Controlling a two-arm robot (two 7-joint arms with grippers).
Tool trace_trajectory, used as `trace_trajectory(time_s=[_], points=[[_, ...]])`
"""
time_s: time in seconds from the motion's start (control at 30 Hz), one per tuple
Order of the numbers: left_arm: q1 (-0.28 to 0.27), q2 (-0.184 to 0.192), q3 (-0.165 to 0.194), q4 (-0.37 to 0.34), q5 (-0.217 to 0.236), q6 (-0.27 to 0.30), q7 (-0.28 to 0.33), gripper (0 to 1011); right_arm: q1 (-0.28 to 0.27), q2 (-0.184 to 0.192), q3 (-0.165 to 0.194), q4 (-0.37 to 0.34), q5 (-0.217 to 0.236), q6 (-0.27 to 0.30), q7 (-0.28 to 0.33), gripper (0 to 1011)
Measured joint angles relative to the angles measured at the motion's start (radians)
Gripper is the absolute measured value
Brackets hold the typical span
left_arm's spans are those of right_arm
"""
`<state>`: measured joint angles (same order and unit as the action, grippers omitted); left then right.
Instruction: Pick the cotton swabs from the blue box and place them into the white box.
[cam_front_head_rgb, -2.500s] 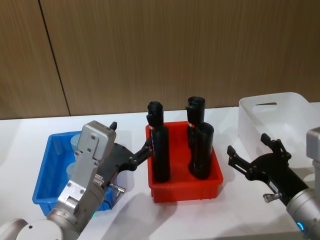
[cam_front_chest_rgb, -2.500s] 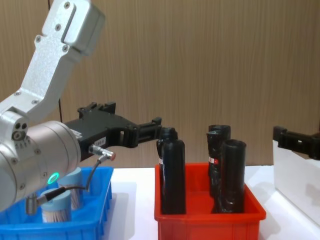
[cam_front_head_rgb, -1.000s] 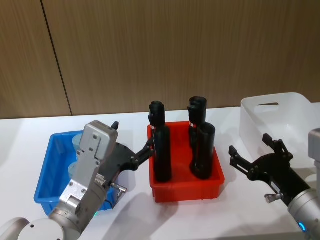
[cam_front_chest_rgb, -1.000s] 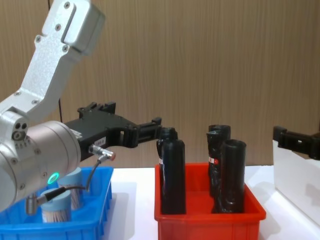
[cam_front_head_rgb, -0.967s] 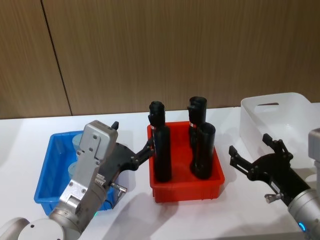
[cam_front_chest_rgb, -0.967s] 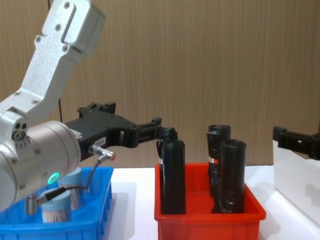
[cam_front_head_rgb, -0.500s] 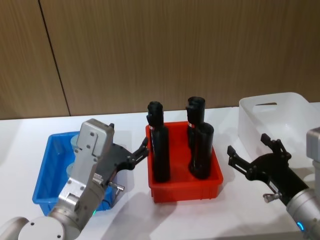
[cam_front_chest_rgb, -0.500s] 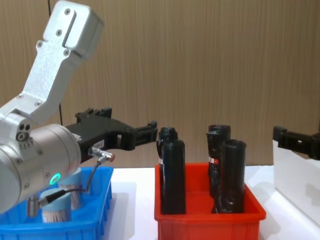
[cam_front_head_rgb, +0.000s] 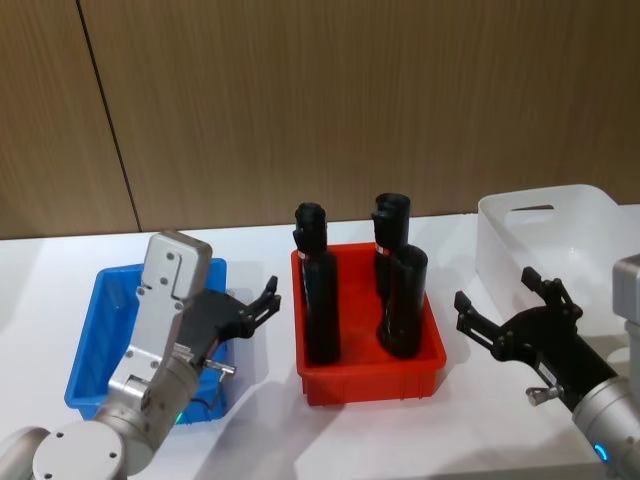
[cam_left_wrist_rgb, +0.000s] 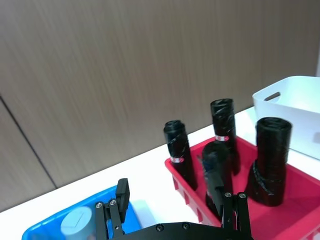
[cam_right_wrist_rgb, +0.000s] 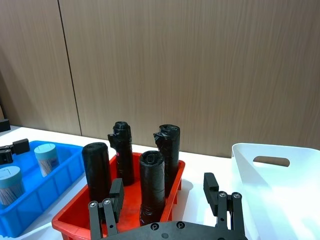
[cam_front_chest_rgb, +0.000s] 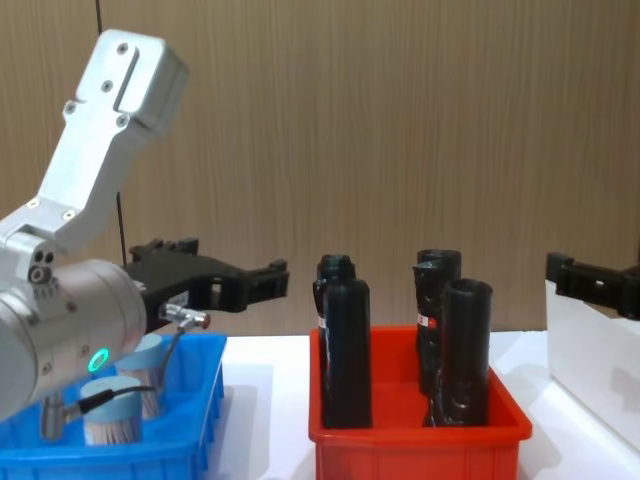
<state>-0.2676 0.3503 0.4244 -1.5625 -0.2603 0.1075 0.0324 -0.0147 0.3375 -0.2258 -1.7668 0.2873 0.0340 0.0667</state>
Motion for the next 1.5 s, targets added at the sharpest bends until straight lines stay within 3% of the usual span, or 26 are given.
trace_trajectory(time_s=[0.4, 0.83, 1.13, 1.5], points=[[0.009, 0.004, -0.029, 0.003, -0.067, 0.038, 0.078, 1004, 0.0, 0.0, 0.0, 0.0, 0.0, 0.0, 0.0, 1001], [0.023, 0.013, -0.073, 0.024, -0.184, 0.052, 0.16, 1004, 0.0, 0.0, 0.0, 0.0, 0.0, 0.0, 0.0, 1001], [0.001, 0.006, -0.094, 0.075, -0.23, 0.07, 0.166, 1004, 0.0, 0.0, 0.0, 0.0, 0.0, 0.0, 0.0, 1001], [-0.053, -0.013, -0.113, 0.172, -0.254, 0.104, 0.114, 1004, 0.0, 0.0, 0.0, 0.0, 0.0, 0.0, 0.0, 1001]])
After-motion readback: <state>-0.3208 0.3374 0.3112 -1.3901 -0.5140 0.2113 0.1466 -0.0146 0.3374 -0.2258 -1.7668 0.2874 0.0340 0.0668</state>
